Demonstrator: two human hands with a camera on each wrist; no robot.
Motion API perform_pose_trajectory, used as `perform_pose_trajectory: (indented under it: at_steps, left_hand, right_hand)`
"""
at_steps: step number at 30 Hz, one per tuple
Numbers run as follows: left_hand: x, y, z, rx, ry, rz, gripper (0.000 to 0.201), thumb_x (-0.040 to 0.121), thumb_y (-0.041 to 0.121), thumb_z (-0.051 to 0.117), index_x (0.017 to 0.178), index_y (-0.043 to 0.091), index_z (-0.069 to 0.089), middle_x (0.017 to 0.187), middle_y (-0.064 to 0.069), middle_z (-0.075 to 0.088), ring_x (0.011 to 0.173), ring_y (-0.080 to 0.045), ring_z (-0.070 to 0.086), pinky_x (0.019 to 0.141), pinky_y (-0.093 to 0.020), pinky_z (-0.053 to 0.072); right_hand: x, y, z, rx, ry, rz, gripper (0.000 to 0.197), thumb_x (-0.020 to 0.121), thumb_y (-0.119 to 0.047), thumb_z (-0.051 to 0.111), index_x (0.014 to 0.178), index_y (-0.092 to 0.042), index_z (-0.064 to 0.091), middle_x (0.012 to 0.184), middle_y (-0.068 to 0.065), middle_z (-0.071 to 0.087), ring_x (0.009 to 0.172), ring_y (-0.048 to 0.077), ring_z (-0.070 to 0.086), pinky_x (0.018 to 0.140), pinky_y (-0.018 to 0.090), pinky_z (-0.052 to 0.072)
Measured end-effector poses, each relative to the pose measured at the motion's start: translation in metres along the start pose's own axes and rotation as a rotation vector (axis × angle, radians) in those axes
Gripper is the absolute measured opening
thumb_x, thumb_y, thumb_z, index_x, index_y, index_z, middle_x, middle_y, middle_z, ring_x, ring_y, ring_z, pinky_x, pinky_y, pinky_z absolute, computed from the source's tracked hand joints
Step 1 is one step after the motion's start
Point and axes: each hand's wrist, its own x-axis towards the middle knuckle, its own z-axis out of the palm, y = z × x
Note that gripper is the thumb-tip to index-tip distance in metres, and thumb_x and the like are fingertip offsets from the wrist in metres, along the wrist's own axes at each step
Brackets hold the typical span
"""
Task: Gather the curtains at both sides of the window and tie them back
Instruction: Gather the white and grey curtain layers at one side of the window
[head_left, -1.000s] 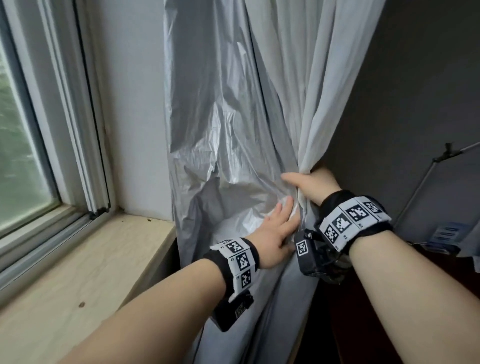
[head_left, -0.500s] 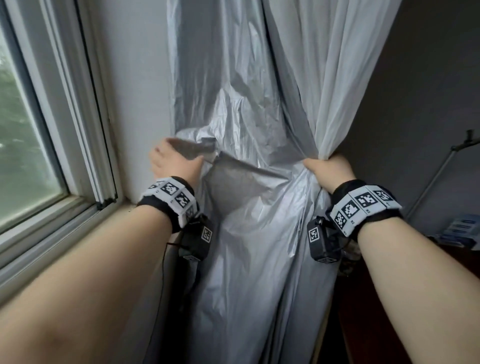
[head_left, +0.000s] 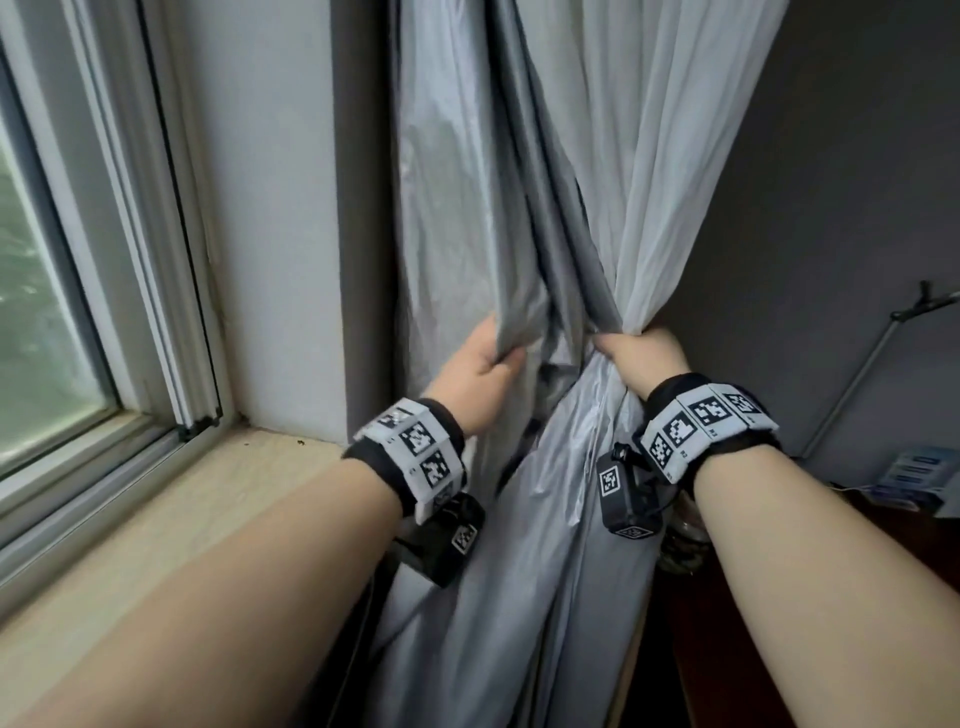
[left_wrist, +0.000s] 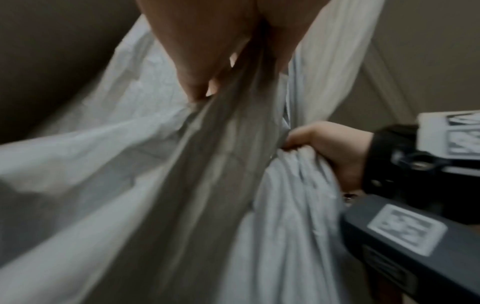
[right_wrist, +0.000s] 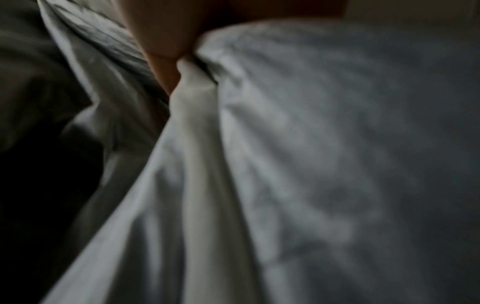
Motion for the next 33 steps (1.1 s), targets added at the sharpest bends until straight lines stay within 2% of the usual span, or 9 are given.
perform_pose_trajectory:
  at_steps: [4, 9, 13, 16, 21, 25, 29, 31, 33]
  left_hand:
    - [-0.009, 0.001, 0.027, -0.027, -0.170, -0.126, 0.063, 0.078, -0.014, 0.040, 0.132, 0.017, 0.045, 0.122, 0.006, 0.051, 0.111, -0.006, 0.049, 0.090, -0.006, 0.041]
    - [-0.021, -0.008, 0.052, 0.290, -0.440, -0.099, 0.086, 0.081, -0.010, 0.041, 0.148, 0.015, -0.008, 0.157, -0.007, -0.014, 0.145, -0.022, -0.012, 0.120, -0.042, -0.003]
    - [-0.027, -0.018, 0.068, 0.611, -0.518, 0.039, 0.071, 0.086, 0.003, 0.046, 0.148, 0.016, 0.013, 0.155, -0.005, -0.024, 0.143, -0.028, -0.020, 0.117, -0.050, -0.005]
    - [-0.029, -0.029, 0.075, 0.704, -0.592, 0.038, 0.063, 0.088, 0.009, 0.048, 0.144, 0.021, 0.022, 0.154, -0.006, -0.026, 0.142, -0.029, -0.021, 0.117, -0.051, -0.004]
    - [-0.030, -0.036, 0.087, 0.709, -0.652, 0.084, 0.065, 0.089, 0.017, 0.050, 0.146, 0.026, 0.021, 0.154, -0.006, -0.025, 0.142, -0.029, -0.023, 0.117, -0.053, -0.004]
    - [-0.023, -0.036, 0.070, 0.474, -0.701, 0.056, 0.050, 0.091, 0.028, 0.054, 0.138, 0.017, 0.043, 0.157, 0.002, -0.014, 0.144, -0.015, -0.009, 0.117, -0.039, -0.001]
    - [-0.005, -0.040, 0.031, 0.216, -0.230, -0.143, 0.025, 0.089, 0.031, 0.057, 0.100, 0.012, 0.070, 0.120, 0.000, 0.064, 0.113, -0.013, 0.057, 0.104, -0.028, 0.039]
    - [0.008, -0.048, 0.011, 0.237, 0.184, -0.208, 0.019, 0.084, 0.029, 0.064, 0.093, 0.012, 0.061, 0.100, -0.006, 0.061, 0.099, -0.022, 0.059, 0.094, -0.033, 0.045]
    - [0.020, -0.053, -0.007, 0.120, 0.417, -0.327, 0.049, 0.075, 0.035, 0.073, 0.112, 0.013, 0.050, 0.117, -0.008, 0.051, 0.112, -0.022, 0.051, 0.100, -0.035, 0.042]
  right_hand:
    - [-0.003, -0.001, 0.000, 0.023, -0.016, 0.017, 0.045, 0.081, -0.028, 0.066, 0.116, -0.001, 0.060, 0.119, 0.015, 0.063, 0.111, 0.027, 0.058, 0.088, 0.029, 0.043]
    - [-0.013, -0.002, -0.005, 0.161, -0.140, 0.068, 0.073, 0.076, -0.053, 0.065, 0.129, -0.005, 0.052, 0.123, 0.007, 0.059, 0.116, 0.024, 0.055, 0.097, 0.028, 0.042]
    - [-0.014, 0.000, -0.008, 0.235, -0.253, 0.057, 0.105, 0.027, -0.086, 0.065, 0.107, -0.017, 0.066, 0.112, 0.007, 0.068, 0.106, 0.026, 0.063, 0.101, 0.043, 0.046]
    - [-0.015, 0.001, -0.018, 0.076, -0.343, 0.025, 0.110, 0.012, -0.087, 0.066, 0.093, -0.012, 0.066, 0.080, 0.007, 0.068, 0.071, 0.021, 0.063, 0.069, 0.033, 0.051]
    - [-0.012, 0.000, -0.016, -0.109, -0.143, -0.016, 0.045, 0.061, -0.039, 0.074, 0.094, -0.010, 0.064, 0.097, 0.003, 0.069, 0.095, 0.022, 0.065, 0.084, 0.029, 0.050]
    - [-0.005, 0.007, -0.016, -0.147, 0.055, -0.008, 0.051, 0.067, -0.036, 0.061, 0.109, -0.009, 0.062, 0.106, 0.009, 0.069, 0.101, 0.028, 0.064, 0.080, 0.029, 0.049]
    - [-0.006, 0.009, -0.032, -0.069, 0.033, -0.044, 0.039, 0.082, -0.025, 0.066, 0.114, -0.002, 0.062, 0.119, 0.012, 0.064, 0.114, 0.025, 0.058, 0.087, 0.024, 0.042]
    - [-0.008, 0.013, -0.038, 0.000, 0.002, -0.051, 0.041, 0.082, -0.021, 0.067, 0.117, -0.001, 0.060, 0.122, 0.011, 0.062, 0.115, 0.022, 0.057, 0.086, 0.021, 0.039]
    - [-0.011, 0.014, -0.042, 0.038, -0.024, -0.050, 0.043, 0.082, -0.019, 0.069, 0.119, -0.001, 0.059, 0.120, 0.009, 0.062, 0.108, 0.016, 0.057, 0.085, 0.019, 0.037]
